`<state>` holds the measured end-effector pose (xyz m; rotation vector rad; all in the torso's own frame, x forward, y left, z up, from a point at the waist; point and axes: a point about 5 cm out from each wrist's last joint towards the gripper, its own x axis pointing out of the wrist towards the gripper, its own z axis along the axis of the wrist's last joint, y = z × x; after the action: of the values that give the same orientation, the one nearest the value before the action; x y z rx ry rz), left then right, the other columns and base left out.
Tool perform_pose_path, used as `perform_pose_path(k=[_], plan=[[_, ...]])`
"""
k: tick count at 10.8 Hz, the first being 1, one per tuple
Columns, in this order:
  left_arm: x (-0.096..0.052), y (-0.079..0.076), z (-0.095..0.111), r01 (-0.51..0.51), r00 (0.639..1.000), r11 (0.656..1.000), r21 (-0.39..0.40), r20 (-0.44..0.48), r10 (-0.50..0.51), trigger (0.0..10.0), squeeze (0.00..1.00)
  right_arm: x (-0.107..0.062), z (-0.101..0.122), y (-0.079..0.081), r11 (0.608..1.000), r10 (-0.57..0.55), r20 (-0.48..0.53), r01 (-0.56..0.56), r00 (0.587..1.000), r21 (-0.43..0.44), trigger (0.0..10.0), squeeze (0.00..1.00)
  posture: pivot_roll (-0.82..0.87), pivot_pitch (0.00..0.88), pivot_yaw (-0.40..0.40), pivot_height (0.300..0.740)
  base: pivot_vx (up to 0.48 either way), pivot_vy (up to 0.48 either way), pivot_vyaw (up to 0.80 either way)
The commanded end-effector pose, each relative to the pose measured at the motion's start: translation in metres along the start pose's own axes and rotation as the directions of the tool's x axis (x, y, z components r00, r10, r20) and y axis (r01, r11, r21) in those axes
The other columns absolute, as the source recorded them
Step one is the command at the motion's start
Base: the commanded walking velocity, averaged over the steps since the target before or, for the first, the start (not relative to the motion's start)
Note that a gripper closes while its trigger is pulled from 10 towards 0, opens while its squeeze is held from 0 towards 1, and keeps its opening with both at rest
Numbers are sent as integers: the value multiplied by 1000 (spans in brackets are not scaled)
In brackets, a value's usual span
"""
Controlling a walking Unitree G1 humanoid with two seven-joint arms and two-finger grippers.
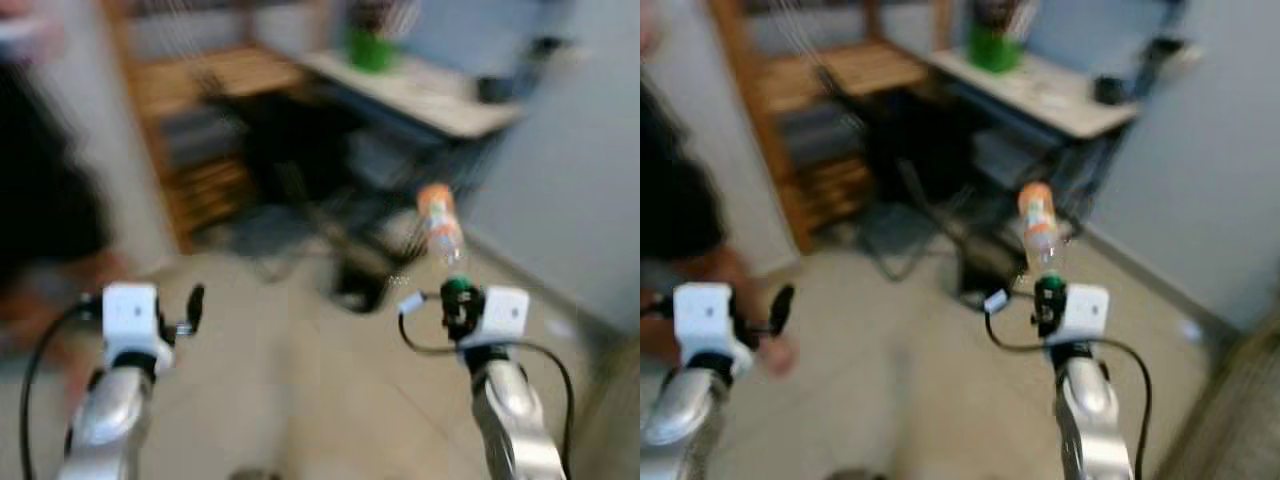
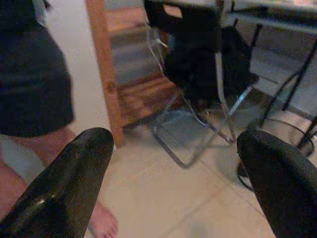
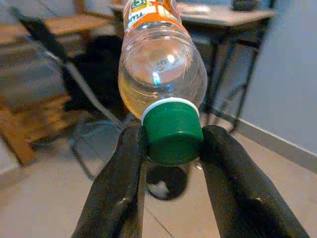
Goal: Clean up the room
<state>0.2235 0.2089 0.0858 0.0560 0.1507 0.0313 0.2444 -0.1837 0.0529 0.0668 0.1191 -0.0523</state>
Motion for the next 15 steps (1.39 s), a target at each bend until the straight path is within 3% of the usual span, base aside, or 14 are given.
perform_pose_path(k=[1,2,3,6,8,14,15], plan=[[2,-10,9,40,998,999,5,46,-40,10000,0,-4,1,-11,999,-36,17,36,999,-10,10000,0,29,0,-38,714,0,0,0],[5,-10,14,7,997,995,102,70,-14,10000,0,-5,0,-16,999,-52,16,52,999,-3,10000,0,27,0,-39,714,0,0,0],[8,-15,21,79,990,995,69,110,-86,10000,0,-1,3,-12,999,-33,28,34,999,-20,10000,0,26,0,-38,714,431,0,0],[19,-14,29,93,985,995,45,143,-98,10000,0,3,10,0,996,21,62,-16,998,-82,10000,0,19,0,-33,714,364,309,0],[20,-17,29,118,981,992,47,148,-124,10000,0,6,11,2,998,25,58,-21,998,-66,10000,0,18,0,-30,714,319,360,-756],[19,-31,27,186,971,982,40,148,-190,10000,0,3,7,5,998,19,44,-16,999,-52,10000,0,12,0,-20,714,319,358,0],[18,-33,29,196,966,978,67,157,-204,10000,0,3,6,6,999,19,36,-17,999,-42,10000,0,14,0,-22,714,270,398,-781]])
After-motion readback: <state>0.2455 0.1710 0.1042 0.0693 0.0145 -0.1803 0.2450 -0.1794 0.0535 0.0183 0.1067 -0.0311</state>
